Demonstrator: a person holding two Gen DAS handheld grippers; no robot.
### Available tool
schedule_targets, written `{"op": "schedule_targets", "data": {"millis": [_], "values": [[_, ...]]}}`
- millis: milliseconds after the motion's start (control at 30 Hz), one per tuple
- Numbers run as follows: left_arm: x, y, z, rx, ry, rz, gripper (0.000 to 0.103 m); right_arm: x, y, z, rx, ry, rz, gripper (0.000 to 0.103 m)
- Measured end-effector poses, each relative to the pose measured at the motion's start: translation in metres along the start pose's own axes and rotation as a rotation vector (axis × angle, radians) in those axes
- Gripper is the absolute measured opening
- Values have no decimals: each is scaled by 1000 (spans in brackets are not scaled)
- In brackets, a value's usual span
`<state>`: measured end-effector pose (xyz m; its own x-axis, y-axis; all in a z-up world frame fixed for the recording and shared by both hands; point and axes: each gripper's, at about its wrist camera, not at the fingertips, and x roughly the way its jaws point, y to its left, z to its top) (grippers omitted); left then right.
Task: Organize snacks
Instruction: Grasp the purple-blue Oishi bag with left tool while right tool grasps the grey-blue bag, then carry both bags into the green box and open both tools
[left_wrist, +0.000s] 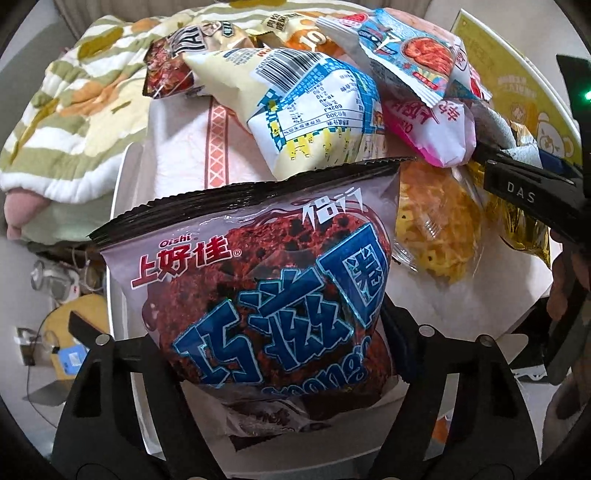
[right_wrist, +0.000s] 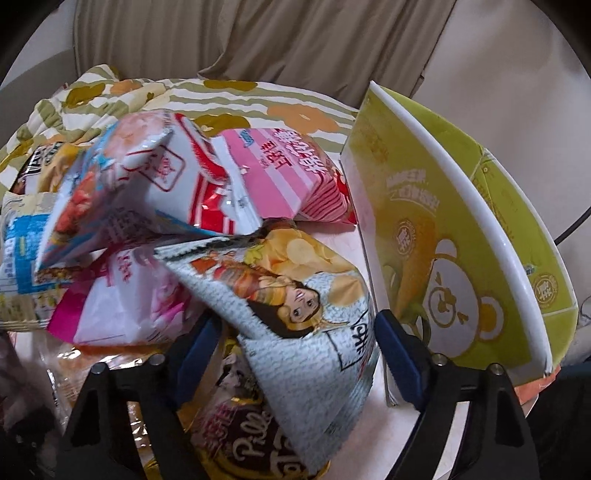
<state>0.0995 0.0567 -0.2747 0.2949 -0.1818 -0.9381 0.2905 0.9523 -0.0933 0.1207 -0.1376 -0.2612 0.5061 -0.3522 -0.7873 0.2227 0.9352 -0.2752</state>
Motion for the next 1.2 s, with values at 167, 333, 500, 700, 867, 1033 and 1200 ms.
{"op": "schedule_targets", "data": {"millis": [167, 333, 500, 700, 867, 1033, 1200], "values": [[-2, 16, 5, -16, -7, -4, 74, 3, -3, 2, 9, -1, 4, 56], [-15, 19, 7, -25, -22, -17, 73, -3, -2, 1, 23, -4, 40, 52], [-35, 16, 8, -27, -57, -24, 73, -25, -12, -1, 66, -20, 86, 52], [-70, 7, 14, -24, -123, -27, 73, -61, -26, 2, 97, -53, 134, 52], [-105, -9, 32, -5, -198, -19, 73, -99, -47, 11, 133, -92, 176, 52], [-132, -43, 62, 33, -277, -18, 73, -124, -84, 24, 182, -127, 228, 51], [-150, -93, 87, 55, -330, -38, 73, -131, -131, 36, 252, -121, 378, 49]]}}
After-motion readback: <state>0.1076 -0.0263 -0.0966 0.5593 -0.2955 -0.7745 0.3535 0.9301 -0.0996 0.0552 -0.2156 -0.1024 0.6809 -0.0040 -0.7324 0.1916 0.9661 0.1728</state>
